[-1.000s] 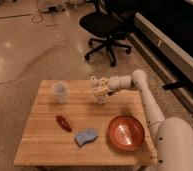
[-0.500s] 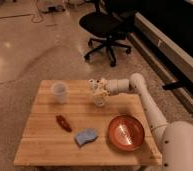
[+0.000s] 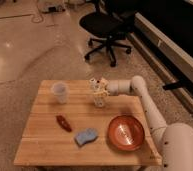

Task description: Stand the bottle upright

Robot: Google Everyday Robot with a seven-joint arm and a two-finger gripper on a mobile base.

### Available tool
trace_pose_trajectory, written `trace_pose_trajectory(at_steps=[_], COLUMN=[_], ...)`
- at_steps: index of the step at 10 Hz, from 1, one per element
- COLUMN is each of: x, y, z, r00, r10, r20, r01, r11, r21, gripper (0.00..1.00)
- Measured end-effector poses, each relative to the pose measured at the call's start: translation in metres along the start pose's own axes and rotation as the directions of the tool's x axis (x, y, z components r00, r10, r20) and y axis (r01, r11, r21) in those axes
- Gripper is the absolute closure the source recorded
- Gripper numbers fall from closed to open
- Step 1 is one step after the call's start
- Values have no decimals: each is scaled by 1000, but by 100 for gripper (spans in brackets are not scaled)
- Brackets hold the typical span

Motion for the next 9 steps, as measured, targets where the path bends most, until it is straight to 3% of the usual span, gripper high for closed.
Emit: trace_pose_trajectory(at_steps=[3,9], x=[1,7], y=[-1,-7], z=[-9,-24], r00=[1000,998], r10=[-20,-35], r20=[-4,-58], r01=[20,37], r11=[1000,998], r21=[16,47], gripper=[20,21])
